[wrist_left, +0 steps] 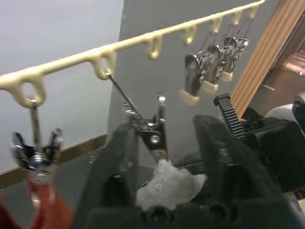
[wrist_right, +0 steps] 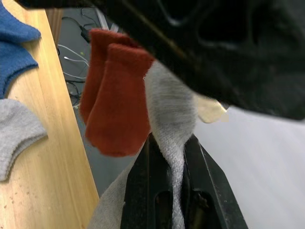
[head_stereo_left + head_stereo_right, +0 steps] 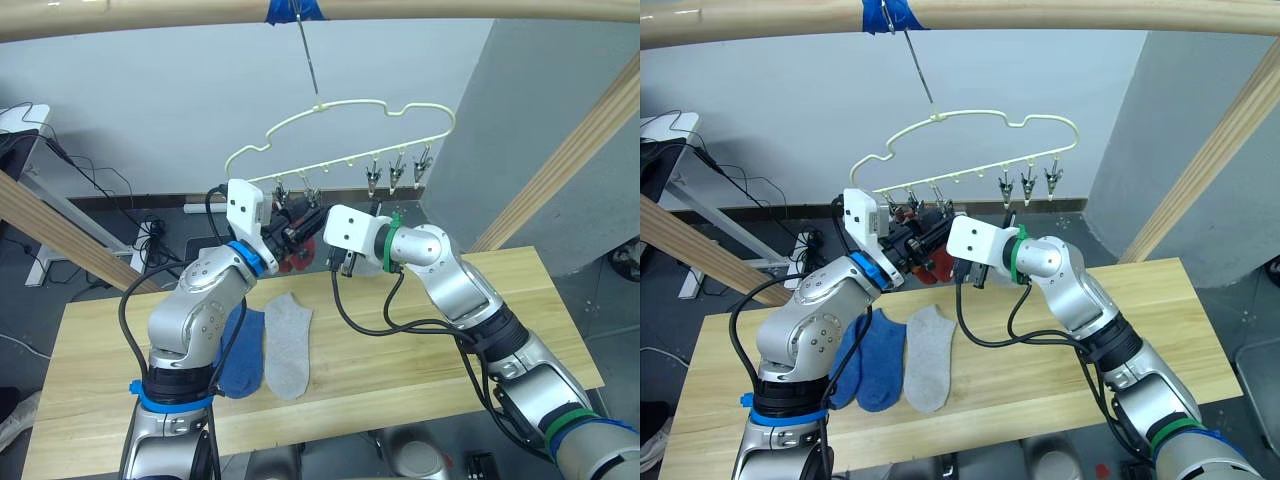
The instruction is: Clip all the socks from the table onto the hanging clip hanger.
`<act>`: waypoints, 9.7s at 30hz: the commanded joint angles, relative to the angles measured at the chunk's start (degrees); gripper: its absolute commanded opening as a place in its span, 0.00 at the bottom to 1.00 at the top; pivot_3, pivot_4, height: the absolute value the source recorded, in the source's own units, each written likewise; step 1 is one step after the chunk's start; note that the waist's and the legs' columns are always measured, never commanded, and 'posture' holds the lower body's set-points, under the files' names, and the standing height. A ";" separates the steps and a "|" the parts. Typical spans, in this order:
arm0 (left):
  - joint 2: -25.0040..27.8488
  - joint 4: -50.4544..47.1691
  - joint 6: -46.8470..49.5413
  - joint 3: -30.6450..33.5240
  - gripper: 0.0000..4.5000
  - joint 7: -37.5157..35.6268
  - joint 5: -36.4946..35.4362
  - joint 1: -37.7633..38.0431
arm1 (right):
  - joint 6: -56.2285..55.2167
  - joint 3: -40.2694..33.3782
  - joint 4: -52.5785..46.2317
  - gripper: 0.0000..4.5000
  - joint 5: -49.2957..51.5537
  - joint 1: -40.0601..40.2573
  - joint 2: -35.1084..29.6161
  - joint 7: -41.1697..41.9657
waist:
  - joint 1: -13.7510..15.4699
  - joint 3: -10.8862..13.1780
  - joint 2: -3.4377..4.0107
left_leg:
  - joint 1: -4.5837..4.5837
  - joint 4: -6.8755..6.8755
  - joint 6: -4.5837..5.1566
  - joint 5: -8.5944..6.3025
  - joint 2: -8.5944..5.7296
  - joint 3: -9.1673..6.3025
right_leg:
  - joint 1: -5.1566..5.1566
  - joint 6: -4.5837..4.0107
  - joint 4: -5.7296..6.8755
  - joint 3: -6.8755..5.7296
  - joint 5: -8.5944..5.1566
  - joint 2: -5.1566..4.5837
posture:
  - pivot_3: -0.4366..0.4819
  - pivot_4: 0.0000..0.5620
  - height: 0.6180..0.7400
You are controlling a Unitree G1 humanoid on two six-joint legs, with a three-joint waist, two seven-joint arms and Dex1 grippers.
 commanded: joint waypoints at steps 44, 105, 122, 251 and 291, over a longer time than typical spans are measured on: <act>21.76 -15.55 -5.24 3.67 0.82 -14.78 0.40 11.41 | 26.32 -24.12 -31.32 0.36 21.60 16.17 5.54 -13.31 | 3.42 -0.02 0.03 | -0.04 -0.05 0.13 -0.07 0.01 -0.02 | -0.12 -0.08 0.07 -0.01 0.05 0.01 | 0.32 0.40 1.00; 18.38 -12.29 -8.89 -1.33 0.82 -15.91 5.33 9.34 | 16.86 -22.21 -11.00 0.17 24.74 2.35 9.60 -20.86 | 3.14 -0.08 0.03 | -0.05 -0.02 -0.01 0.25 0.03 0.16 | -0.62 -0.15 0.94 0.03 0.09 0.02 | 0.31 0.38 1.00; 2.33 -8.38 -11.33 -9.52 0.99 7.33 22.72 26.70 | 16.83 -22.64 -10.52 0.00 25.12 1.93 9.35 -20.53 | 3.18 -0.10 0.03 | -0.07 -0.03 0.01 0.25 0.01 0.17 | -0.64 -0.15 0.96 0.06 0.09 -0.01 | 0.31 0.42 1.00; -18.23 9.19 -19.78 -11.77 0.00 10.53 22.73 2.28 | 30.86 -23.41 -25.94 0.61 38.15 7.92 4.39 -16.18 | 2.12 -0.07 0.02 | -0.45 -0.18 0.12 0.32 -0.02 0.06 | -0.62 -0.09 0.19 -0.04 0.21 0.02 | 0.25 0.46 1.00; 7.20 -2.84 -14.15 -6.58 0.55 -13.63 9.84 2.43 | 26.26 -24.96 -24.19 0.35 32.19 11.20 -0.97 -25.22 | 2.08 -0.07 0.04 | -0.54 -0.23 0.13 0.32 -0.02 0.04 | -0.66 -0.01 -0.03 -0.03 0.27 0.01 | 0.25 0.44 1.00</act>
